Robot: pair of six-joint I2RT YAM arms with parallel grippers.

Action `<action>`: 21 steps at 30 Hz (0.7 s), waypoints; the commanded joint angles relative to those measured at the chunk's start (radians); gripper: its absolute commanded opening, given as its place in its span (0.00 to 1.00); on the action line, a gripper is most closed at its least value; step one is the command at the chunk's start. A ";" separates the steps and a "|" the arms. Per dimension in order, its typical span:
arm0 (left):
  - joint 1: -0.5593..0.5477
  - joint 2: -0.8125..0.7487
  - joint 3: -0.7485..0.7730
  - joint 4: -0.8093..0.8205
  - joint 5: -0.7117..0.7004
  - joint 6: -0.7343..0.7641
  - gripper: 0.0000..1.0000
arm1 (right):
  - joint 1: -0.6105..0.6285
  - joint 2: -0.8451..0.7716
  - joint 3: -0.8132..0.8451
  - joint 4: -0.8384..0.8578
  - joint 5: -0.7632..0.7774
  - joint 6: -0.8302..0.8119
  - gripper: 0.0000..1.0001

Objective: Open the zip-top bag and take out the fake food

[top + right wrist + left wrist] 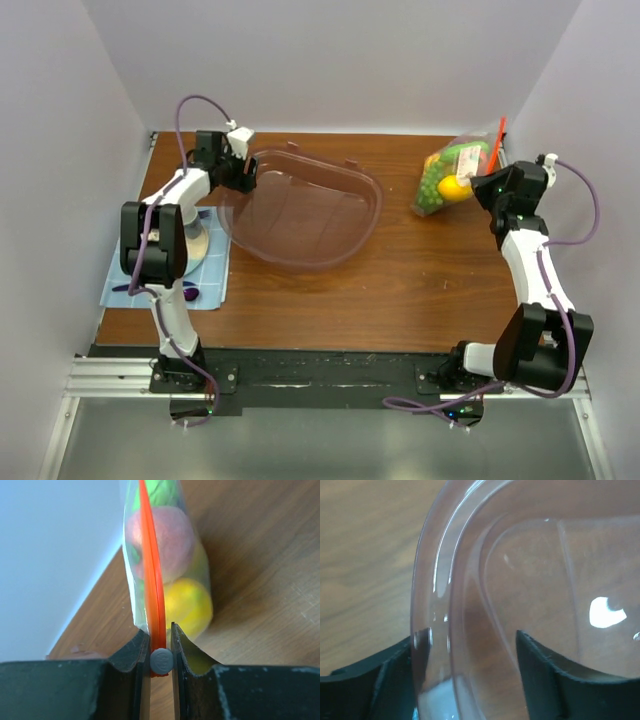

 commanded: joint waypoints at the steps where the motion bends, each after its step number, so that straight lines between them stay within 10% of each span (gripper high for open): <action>1: -0.020 -0.067 -0.077 -0.013 0.042 -0.007 0.66 | 0.005 -0.081 0.092 -0.007 -0.027 0.009 0.00; 21: -0.328 -0.454 -0.493 -0.127 0.029 -0.264 0.46 | 0.071 -0.280 0.306 -0.195 -0.120 0.003 0.00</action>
